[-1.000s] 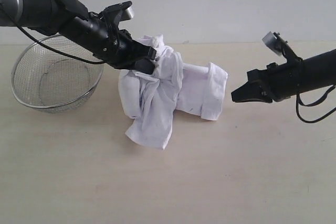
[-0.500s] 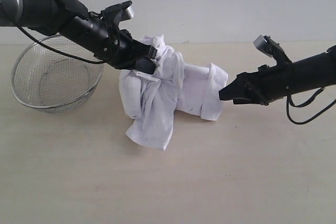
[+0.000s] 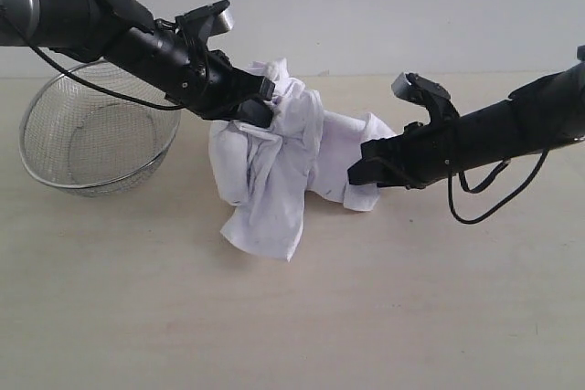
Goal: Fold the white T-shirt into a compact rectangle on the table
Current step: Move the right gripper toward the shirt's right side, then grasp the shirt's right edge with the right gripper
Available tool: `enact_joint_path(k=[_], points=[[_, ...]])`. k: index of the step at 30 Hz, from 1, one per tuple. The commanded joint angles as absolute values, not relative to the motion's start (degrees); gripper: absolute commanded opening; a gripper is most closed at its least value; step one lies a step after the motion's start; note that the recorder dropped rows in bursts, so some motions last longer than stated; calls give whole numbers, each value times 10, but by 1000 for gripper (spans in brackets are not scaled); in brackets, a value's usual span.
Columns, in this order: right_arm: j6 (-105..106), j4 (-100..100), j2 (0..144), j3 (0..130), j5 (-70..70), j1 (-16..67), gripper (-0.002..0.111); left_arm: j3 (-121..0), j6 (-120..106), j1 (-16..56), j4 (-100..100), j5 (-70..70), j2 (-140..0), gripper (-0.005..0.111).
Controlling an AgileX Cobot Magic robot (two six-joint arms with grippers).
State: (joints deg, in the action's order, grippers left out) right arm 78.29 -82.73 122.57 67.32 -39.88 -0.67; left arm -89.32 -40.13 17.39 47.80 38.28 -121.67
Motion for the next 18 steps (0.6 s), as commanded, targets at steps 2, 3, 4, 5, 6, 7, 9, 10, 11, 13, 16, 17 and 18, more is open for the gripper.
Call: enact_joint_path(k=[2,3,4,5,6,7,9,10,11,13,16,17,18], points=[[787,-836,1227,676,-394,-1,0,-893,-406,172,491,384,-1208,5],[787,-835,1227,676,-394,-1,0,-893,-406,172,491,384,-1208,5],[787,-834,1227,676,-395,-1,0,-893,-406,172,491,384,-1208,5],[787,-834,1227,676,-398,-1,0,-893,-406,172,491,384,-1208,5],[787,-834,1227,676,-401,-1,0,-893,-406,172,491,384,-1208,5],[789,-834,1227,676,-404,-1,0,-893,-406,172,491,384,-1208,5],[789,-834,1227,676,-407,-1,0,-893,-406,172,491,384,-1208,5],[789,-834,1227,676,-409,-1,0,-893,-406,172,491,384,-1208,5],[791,-834,1227,676,-412,-1,0,-893,-406,172,491,384,-1208,5],[795,-834,1227,676,-414,-1,0,-893,-406,172,491,384,-1208,5],[795,-834,1227,676,-415,-1,0,-893,-406,172,491,384,-1208,5],[795,-834,1227,676,-415,-1,0,-893,-406,172,491,384,-1208,5],[795,-834,1227,676,-415,-1,0,-893,-406,172,491,384,-1208,5]])
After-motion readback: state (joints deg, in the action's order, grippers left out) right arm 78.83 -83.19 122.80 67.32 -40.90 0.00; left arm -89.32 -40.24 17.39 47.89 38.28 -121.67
